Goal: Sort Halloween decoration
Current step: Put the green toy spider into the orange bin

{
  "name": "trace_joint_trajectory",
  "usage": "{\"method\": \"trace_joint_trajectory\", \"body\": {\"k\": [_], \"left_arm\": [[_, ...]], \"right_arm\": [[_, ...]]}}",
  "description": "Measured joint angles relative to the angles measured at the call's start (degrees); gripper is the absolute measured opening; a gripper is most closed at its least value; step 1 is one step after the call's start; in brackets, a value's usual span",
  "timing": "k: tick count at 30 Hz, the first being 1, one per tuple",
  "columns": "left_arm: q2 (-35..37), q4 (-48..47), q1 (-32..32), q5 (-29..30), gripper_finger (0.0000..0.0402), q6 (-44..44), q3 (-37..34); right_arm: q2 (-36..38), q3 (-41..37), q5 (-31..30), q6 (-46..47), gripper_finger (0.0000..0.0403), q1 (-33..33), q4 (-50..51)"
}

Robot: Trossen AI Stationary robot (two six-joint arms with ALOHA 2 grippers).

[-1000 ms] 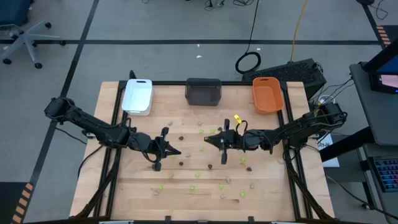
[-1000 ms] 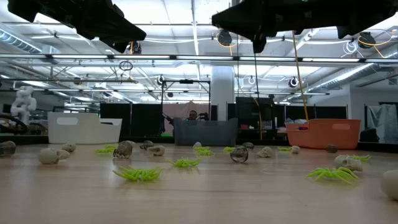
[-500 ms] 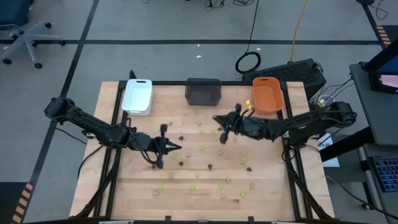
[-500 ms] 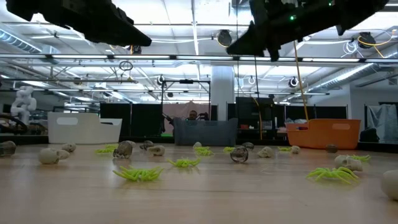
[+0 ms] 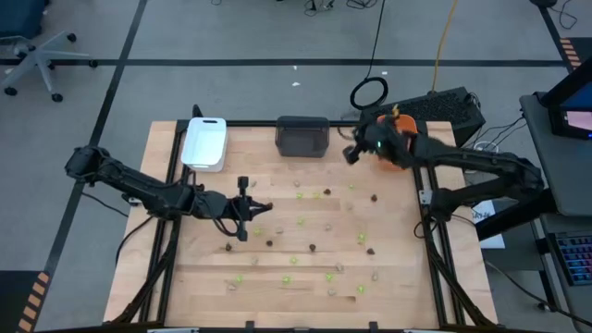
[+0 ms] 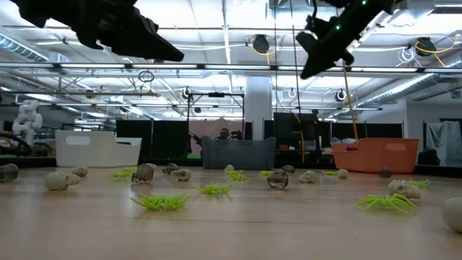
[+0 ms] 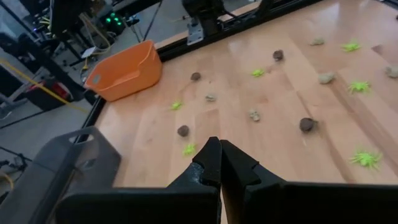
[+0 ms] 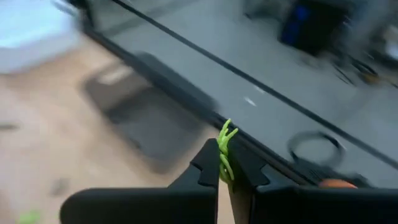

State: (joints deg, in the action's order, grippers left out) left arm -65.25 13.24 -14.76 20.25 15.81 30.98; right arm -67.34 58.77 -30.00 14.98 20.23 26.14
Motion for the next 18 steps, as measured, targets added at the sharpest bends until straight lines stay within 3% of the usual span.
{"method": "trace_joint_trajectory", "body": {"k": [9,18], "left_arm": [[0.01,-0.16,0.65,-0.28,0.0,-0.04,0.0],[0.01,-0.25,0.65,-0.44,0.0,-0.48,0.0]], "right_arm": [[-3.9,3.47,3.13,2.74,0.0,14.04,14.09],[-9.99,3.45,6.13,3.92,0.0,18.03,18.13]]}}
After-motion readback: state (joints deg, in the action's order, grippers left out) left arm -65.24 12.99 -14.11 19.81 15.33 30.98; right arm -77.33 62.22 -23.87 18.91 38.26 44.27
